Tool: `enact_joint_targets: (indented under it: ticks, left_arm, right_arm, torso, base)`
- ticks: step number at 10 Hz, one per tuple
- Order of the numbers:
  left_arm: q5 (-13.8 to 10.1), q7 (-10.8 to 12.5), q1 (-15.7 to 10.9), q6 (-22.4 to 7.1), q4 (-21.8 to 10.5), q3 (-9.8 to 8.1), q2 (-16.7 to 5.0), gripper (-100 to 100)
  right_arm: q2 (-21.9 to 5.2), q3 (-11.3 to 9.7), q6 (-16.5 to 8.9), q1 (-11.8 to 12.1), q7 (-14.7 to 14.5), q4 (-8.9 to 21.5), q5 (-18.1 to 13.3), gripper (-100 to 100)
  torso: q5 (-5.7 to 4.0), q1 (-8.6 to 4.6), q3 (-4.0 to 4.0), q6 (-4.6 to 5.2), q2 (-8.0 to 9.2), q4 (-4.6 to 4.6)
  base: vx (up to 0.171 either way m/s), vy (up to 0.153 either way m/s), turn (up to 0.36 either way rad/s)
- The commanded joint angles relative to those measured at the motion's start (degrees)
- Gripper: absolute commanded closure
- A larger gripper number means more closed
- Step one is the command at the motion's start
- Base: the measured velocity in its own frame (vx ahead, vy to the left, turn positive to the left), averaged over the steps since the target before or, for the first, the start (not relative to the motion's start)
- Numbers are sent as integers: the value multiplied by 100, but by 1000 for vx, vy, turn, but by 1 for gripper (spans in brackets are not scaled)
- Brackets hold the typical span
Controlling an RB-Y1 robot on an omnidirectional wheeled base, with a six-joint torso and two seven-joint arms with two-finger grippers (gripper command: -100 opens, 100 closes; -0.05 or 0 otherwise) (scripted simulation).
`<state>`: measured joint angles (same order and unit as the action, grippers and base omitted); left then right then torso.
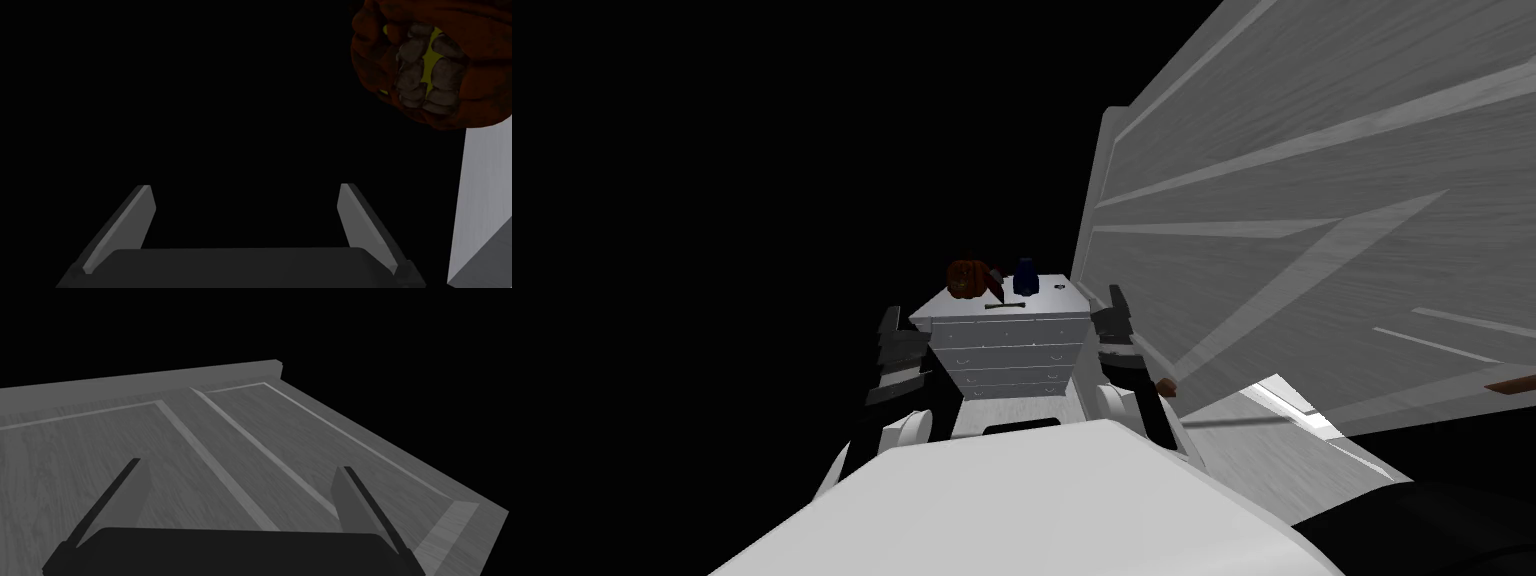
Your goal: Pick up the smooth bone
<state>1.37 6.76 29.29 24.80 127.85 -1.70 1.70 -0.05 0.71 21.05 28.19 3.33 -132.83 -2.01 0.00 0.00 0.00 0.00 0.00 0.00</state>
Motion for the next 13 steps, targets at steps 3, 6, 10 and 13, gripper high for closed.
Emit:
enact_joint_targets:
  ticks: [3,6,10,13]
  left_arm:
    - [-298,-58,-189,-475,-134,-33,-569,-100]
    - [-615,-117,-393,-926,-285,-61,-1005,-100]
    - [-1024,-190,-665,-1506,-492,-91,-1449,-100]
    - [-1257,-230,-824,-1948,-616,-105,-1678,-100]
  right_arm:
    - [1,-1,0,0,0,0,0,0]
    - [1,-1,0,-1,0,0,0,0]
    - [1,-1,0,0,0,0,0,0]
    - [1,-1,0,0,0,0,0,0]
  torso:
    - [-4,-20,8,0,14,3]
    - [-8,-33,10,1,17,4]
    - [-6,-25,4,1,6,1]
    - [-7,-33,-1,0,-1,0]
  base:
    - [-47,-64,28]
    - [-43,-91,18]
    - [-20,-66,-21]
    - [-2,-76,3]
